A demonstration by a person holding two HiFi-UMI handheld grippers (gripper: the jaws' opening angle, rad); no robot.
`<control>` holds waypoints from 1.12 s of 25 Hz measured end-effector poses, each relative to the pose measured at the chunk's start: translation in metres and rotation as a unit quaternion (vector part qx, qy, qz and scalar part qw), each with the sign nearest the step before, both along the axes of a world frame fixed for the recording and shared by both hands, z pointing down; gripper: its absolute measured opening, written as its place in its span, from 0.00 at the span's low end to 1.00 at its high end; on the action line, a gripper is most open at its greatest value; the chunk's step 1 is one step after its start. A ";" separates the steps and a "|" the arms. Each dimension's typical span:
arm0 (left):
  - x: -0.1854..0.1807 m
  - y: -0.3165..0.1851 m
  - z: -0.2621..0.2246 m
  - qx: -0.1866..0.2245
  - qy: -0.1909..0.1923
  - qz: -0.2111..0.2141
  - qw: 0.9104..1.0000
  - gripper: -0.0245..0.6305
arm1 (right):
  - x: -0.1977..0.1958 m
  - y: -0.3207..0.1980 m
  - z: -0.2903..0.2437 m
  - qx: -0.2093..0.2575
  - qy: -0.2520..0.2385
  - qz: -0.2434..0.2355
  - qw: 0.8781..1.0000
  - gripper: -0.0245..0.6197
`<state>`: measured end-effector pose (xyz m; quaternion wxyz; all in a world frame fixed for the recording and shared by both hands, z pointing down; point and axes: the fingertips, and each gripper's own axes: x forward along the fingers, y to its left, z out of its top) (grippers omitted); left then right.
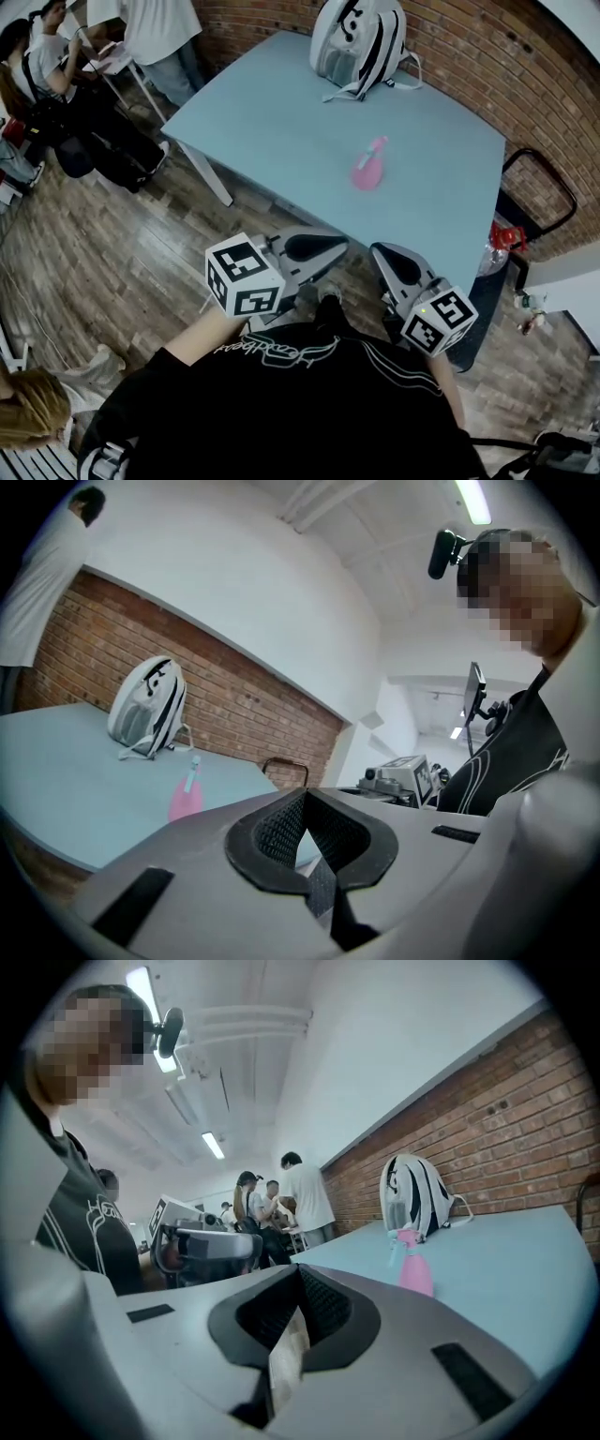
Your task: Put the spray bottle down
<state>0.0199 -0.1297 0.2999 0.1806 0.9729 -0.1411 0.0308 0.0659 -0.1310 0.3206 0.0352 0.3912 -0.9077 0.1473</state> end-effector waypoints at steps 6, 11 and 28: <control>-0.002 0.012 0.000 0.000 0.007 0.008 1.000 0.05 | -0.005 0.017 -0.001 -0.010 -0.009 -0.008 1.000 0.06; -0.002 0.014 0.003 -0.006 0.016 0.009 1.000 0.05 | -0.010 0.022 0.000 -0.029 -0.037 -0.021 0.999 0.06; -0.005 0.024 0.011 -0.009 0.013 0.011 1.000 0.05 | -0.014 0.026 0.006 -0.021 -0.028 -0.021 0.999 0.06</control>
